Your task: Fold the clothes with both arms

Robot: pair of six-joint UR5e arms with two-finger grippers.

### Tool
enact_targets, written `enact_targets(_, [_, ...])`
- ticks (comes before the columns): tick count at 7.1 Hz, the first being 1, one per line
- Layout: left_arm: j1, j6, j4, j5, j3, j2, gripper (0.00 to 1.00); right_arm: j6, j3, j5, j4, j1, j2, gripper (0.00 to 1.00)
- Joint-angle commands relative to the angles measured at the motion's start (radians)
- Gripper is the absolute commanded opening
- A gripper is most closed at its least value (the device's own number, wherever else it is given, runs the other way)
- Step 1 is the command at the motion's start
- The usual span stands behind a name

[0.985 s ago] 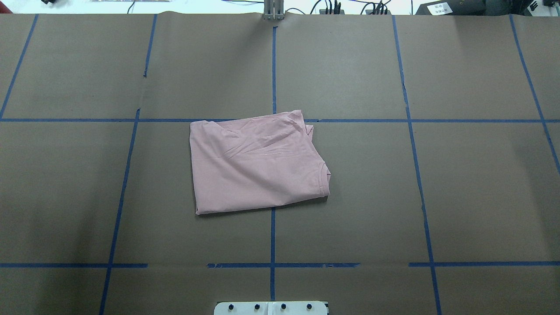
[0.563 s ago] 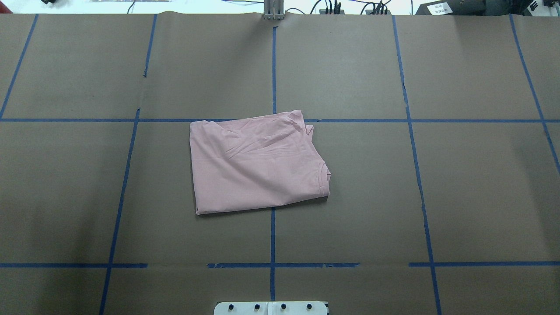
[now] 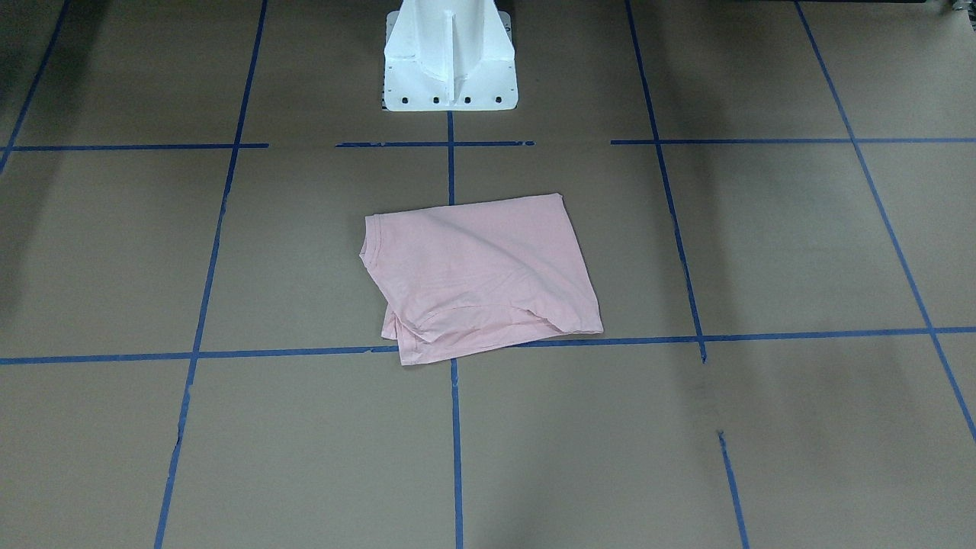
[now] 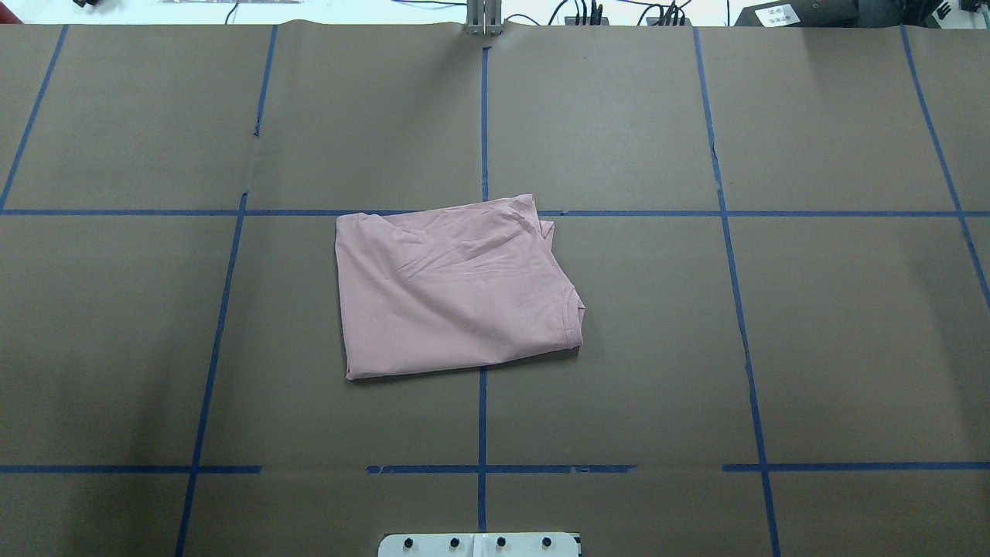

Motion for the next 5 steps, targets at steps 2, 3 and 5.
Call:
enact_targets(2, [0.000, 0.000, 0.000, 0.000, -0.002, 0.000, 1.00, 0.000, 0.000, 0.000, 0.000, 0.000, -0.002, 1.00])
enact_targets(3, [0.000, -0.002, 0.000, 0.000, -0.006, 0.000, 1.00, -0.002, -0.002, 0.000, -0.001, 0.000, -0.002, 1.00])
enact_targets(5, [0.000, -0.002, 0.000, 0.000, -0.008, 0.000, 1.00, -0.002, -0.002, 0.000, -0.001, 0.000, -0.003, 1.00])
